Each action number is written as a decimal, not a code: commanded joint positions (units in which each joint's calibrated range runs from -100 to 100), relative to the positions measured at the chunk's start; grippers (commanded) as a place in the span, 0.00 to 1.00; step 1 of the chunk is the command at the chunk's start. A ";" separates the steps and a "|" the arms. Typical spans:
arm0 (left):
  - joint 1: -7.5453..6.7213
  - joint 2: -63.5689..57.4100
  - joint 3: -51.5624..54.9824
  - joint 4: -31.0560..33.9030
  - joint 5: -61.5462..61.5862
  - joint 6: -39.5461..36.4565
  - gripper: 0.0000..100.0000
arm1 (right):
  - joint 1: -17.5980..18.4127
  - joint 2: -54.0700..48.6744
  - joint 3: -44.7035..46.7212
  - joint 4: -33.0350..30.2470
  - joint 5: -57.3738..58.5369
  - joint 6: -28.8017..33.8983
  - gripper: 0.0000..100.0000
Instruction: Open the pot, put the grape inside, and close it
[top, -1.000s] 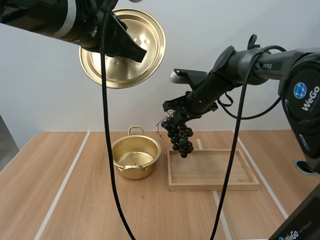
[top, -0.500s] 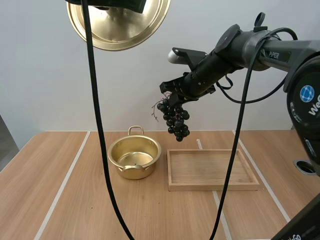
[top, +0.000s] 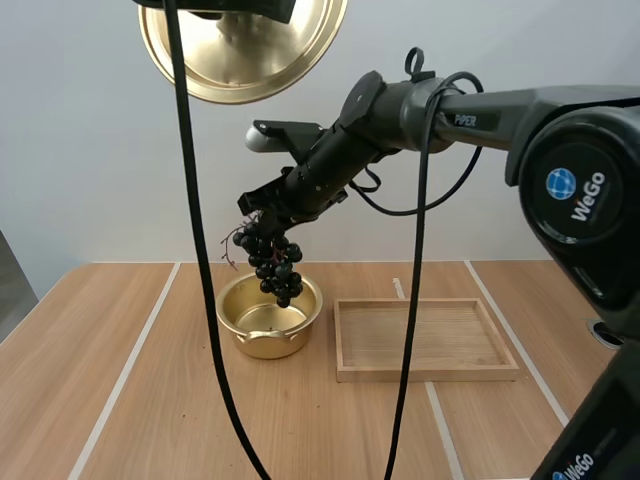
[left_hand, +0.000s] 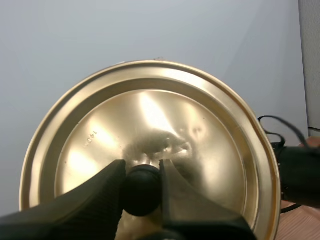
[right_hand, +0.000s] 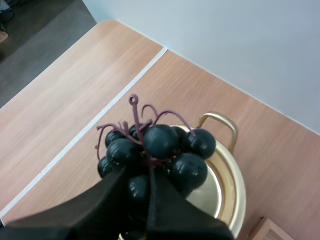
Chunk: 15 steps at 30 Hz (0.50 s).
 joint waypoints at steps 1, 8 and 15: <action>-0.05 -0.26 -0.46 -1.33 -1.30 -0.65 0.00 | 0.49 2.31 -0.38 0.56 -2.95 -0.99 0.00; -0.05 -0.26 -0.46 0.52 -1.30 -0.65 0.00 | 0.49 7.05 -0.38 0.56 -5.66 -1.99 0.00; -0.05 -0.14 -0.46 0.63 -1.30 -0.65 0.00 | 0.49 9.45 -0.24 0.56 -0.44 -1.99 0.00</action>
